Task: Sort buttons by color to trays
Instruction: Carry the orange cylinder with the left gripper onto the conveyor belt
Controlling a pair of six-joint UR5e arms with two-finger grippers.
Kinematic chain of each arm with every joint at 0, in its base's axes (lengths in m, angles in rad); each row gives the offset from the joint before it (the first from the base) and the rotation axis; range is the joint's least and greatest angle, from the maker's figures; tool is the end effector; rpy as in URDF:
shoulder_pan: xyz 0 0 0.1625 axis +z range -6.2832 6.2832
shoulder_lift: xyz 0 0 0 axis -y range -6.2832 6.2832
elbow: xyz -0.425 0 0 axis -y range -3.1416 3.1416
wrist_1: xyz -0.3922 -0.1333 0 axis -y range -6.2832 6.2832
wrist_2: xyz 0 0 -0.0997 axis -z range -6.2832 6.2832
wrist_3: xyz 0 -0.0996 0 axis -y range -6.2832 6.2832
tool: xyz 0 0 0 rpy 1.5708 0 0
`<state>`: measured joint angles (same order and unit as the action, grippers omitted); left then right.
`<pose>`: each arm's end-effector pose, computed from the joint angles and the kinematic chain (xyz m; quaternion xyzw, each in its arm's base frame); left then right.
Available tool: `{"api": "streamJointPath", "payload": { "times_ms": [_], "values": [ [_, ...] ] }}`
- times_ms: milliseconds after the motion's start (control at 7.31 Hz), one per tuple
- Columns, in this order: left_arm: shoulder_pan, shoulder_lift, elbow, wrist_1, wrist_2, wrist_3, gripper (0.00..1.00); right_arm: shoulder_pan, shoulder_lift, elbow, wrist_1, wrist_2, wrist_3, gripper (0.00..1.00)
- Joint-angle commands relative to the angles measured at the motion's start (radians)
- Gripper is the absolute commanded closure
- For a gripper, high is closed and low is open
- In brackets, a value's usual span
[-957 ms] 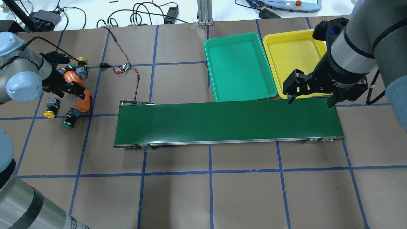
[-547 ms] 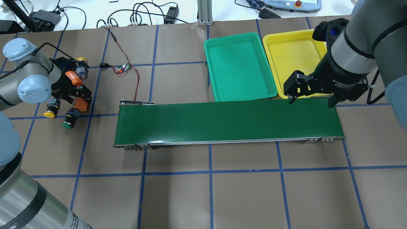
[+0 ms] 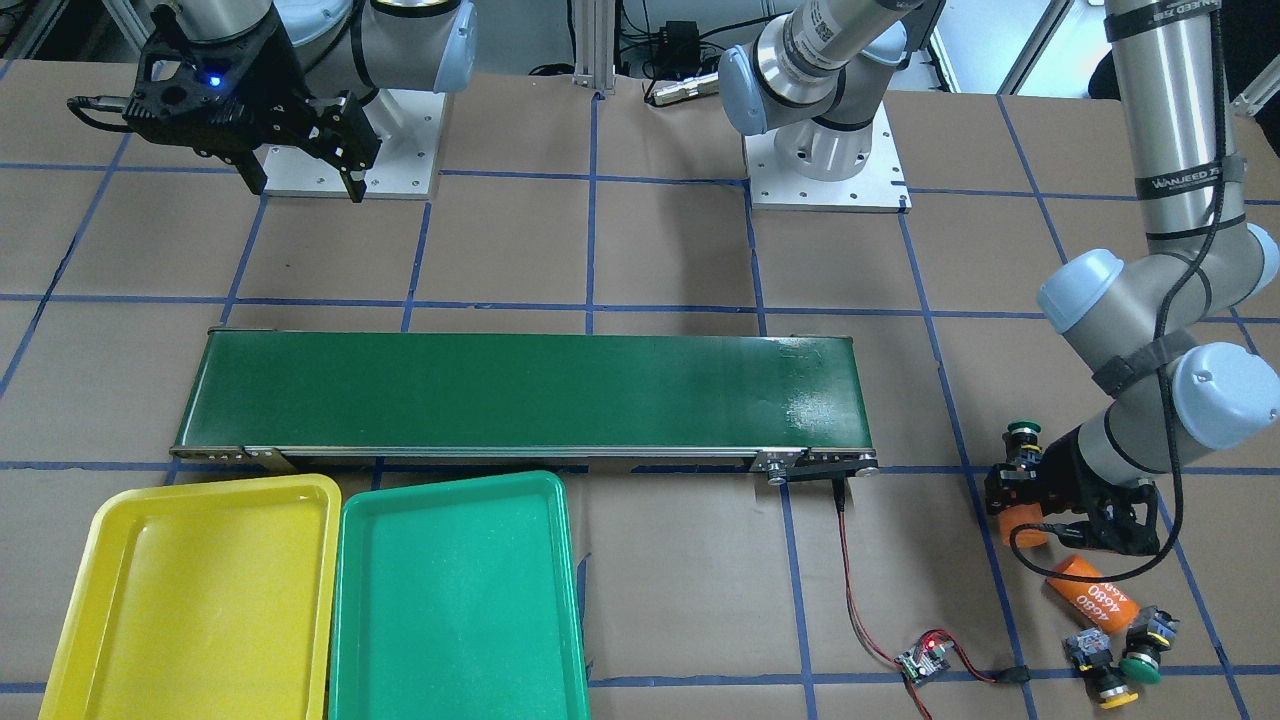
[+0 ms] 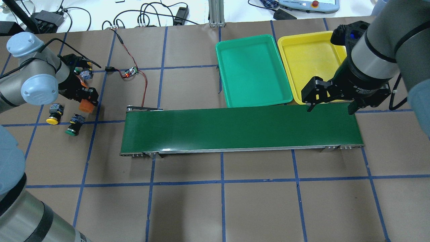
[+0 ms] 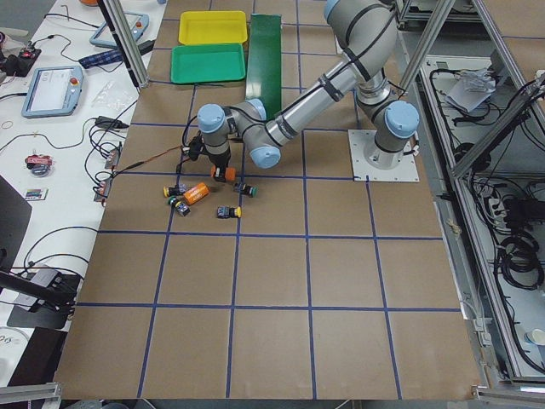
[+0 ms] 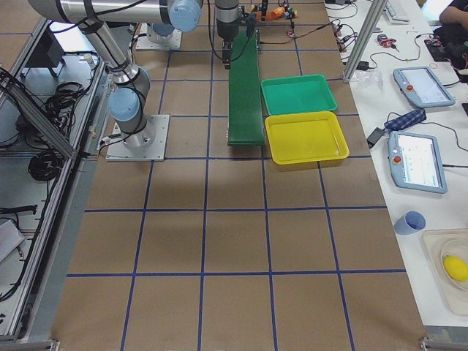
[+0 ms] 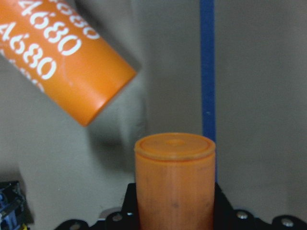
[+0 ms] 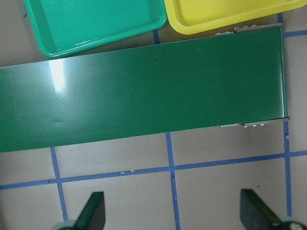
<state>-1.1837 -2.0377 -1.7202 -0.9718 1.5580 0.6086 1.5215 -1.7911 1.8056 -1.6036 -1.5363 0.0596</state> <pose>0.1054 -0.6150 0.2140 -0.1105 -0.9938 -0.0045 0.0098 0.1168 -0.4070 0.4738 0.0543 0.9983 -0.0091 0.0173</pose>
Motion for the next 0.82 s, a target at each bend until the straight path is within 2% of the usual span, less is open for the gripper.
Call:
{"api": "streamJointPath", "payload": {
  "times_ms": [0,274,410,684],
  "values": [
    [-0.077,0.162,-0.085,-0.1,-0.006,0.29,1.0,-0.015,0.001,0.005,-0.01,-0.001,-0.01,0.0],
    [-0.144,0.31,-0.252,-0.091,-0.026,0.586,1.0,-0.029,-0.001,0.011,-0.003,0.01,-0.032,0.0],
    [-0.196,0.348,-0.263,-0.09,-0.023,0.732,1.0,-0.029,-0.001,0.011,-0.007,0.009,-0.04,0.0],
    [-0.32,0.364,-0.269,-0.096,-0.012,0.81,1.0,-0.034,-0.002,0.015,0.01,0.007,-0.034,0.0]
  ]
}}
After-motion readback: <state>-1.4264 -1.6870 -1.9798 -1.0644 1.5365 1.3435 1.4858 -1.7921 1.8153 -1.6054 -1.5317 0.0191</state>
